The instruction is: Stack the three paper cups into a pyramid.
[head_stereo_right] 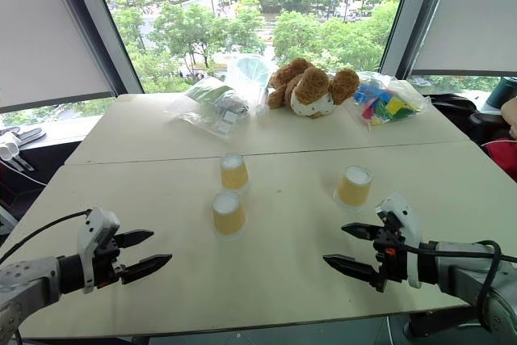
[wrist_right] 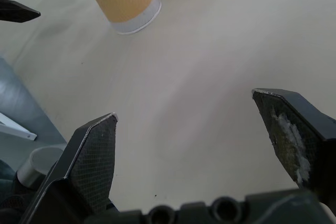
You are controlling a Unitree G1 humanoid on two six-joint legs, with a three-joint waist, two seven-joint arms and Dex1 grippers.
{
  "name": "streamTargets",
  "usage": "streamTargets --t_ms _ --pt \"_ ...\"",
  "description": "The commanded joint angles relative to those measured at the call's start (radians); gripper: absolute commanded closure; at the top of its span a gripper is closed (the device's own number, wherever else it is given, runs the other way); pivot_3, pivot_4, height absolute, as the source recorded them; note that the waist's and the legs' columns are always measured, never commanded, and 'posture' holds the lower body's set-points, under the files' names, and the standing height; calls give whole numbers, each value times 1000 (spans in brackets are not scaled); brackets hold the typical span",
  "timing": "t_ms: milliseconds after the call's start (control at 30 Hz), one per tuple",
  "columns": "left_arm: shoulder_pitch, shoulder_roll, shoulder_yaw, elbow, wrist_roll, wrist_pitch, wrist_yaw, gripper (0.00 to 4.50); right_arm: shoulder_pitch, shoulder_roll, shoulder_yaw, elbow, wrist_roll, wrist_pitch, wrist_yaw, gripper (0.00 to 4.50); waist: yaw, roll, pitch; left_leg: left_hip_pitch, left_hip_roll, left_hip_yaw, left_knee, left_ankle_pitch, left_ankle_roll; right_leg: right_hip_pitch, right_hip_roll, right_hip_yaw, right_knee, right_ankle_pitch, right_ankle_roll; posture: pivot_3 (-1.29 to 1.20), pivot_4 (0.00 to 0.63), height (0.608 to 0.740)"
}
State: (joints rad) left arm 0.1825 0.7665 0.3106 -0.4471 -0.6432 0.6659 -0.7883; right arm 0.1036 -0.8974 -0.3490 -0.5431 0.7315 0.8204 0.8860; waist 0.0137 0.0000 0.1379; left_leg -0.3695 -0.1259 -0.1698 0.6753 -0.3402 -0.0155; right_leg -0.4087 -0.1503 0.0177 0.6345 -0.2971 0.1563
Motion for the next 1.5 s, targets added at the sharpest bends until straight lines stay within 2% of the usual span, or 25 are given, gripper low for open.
streamTargets --t_ms 33,567,700,833,967,1067,1200,1500 --pt "-4 -15 42 -28 -7 -18 25 26 -24 1 0 0 2 -24 -1 0 0 0 0 0 0 0 0 0 0 0 0 0 0 0 0 0 150 740" --pt "-45 -33 35 -8 60 -76 86 26 -81 0 52 35 -11 -46 -4 0 1 0 0 0 0 0 0 0 0 0 0 0 0 0 0 0 150 740" --pt "-183 29 2 45 55 -61 23 26 -138 -6 57 51 5 -33 -4 0 1 0 0 0 0 0 2 0 0 1 0 -1 0 0 0 0 150 740" --pt "-373 63 -112 119 30 -44 -106 26 -185 -16 50 33 32 -9 -5 0 2 0 0 -1 0 -1 2 0 0 0 0 -1 0 0 0 0 150 740" --pt "-557 9 -269 242 87 -93 -198 26 -205 5 78 8 34 1 -37 0 -1 0 0 -2 -1 -1 3 0 0 0 0 -2 0 1 1 0 150 740" --pt "-628 -36 -332 296 114 -125 -235 26 -191 13 83 -11 27 -2 -55 0 -3 0 0 -3 -1 -1 3 0 0 0 -1 -2 1 1 1 0 150 740" --pt "-671 -81 -398 348 156 -176 -284 26 -173 30 77 -41 33 -2 -92 0 -7 0 0 -3 -1 -1 4 0 0 -1 0 -2 1 1 1 0 150 740" --pt "-690 -144 -465 443 246 -296 -345 26 -150 41 58 -89 63 13 -144 0 -1 0 0 -3 -1 -1 6 0 0 -1 -1 -2 1 1 2 0 150 740"
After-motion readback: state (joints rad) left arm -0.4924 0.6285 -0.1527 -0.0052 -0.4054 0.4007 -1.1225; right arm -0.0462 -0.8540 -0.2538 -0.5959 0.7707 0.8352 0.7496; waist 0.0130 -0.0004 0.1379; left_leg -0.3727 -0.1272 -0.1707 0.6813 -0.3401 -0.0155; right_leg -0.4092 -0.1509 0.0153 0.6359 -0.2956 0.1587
